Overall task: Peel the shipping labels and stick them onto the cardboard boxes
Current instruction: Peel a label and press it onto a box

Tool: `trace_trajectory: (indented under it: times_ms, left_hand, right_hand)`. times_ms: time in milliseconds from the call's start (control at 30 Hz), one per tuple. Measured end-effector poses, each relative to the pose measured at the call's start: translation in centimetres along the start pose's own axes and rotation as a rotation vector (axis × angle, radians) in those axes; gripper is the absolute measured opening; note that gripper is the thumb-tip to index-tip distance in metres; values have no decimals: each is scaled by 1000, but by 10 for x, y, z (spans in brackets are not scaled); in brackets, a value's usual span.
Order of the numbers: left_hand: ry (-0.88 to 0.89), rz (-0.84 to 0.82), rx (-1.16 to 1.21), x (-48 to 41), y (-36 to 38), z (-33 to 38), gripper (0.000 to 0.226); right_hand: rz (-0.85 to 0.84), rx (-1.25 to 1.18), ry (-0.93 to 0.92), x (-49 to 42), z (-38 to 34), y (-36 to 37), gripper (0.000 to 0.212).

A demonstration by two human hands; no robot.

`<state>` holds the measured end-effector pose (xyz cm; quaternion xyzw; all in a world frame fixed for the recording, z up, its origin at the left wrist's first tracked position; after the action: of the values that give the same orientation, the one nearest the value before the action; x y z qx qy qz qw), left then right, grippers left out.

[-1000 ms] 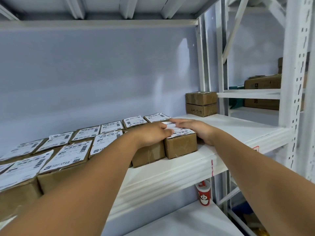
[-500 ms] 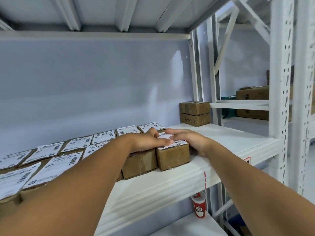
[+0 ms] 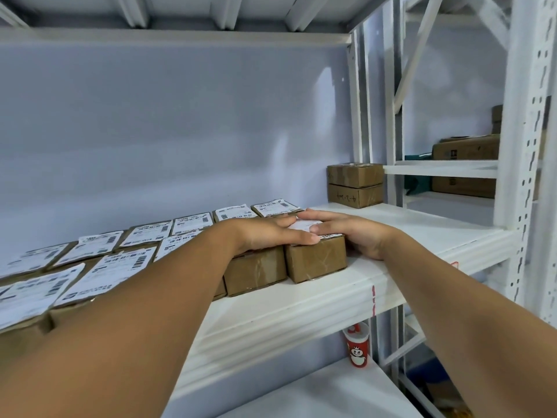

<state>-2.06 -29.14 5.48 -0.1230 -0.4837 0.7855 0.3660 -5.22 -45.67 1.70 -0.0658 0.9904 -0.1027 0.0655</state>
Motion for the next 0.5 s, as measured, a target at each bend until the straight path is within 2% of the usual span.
trace_trajectory:
  times_ms: [167, 300, 433, 500]
  left_hand:
    - [34, -7, -19, -2, 1, -1, 88]
    - [31, 38, -141, -5, 0, -5, 99]
    - [28, 75, -183, -7, 1, -6, 97]
    - [33, 71, -156, -9, 0, -6, 103]
  right_hand:
    - [-21, 4, -10, 0, 0, 0, 57]
    - [-37, -1, -28, 2, -2, 2, 42]
    - [22, -21, -16, 3, -1, 0, 56]
    - [18, 12, 17, 4, -2, 0, 55]
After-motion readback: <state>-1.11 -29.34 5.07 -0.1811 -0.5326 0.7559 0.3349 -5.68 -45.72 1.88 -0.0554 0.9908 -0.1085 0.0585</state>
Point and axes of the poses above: each hand's wrist, its own x-axis away from the middle knuckle, its own y-axis out of the palm, z = x × y, the point moved 3 cm from there along -x, towards the middle knuckle, and after that the axes turned 2 degrees about -z, right-handed, at the moved point
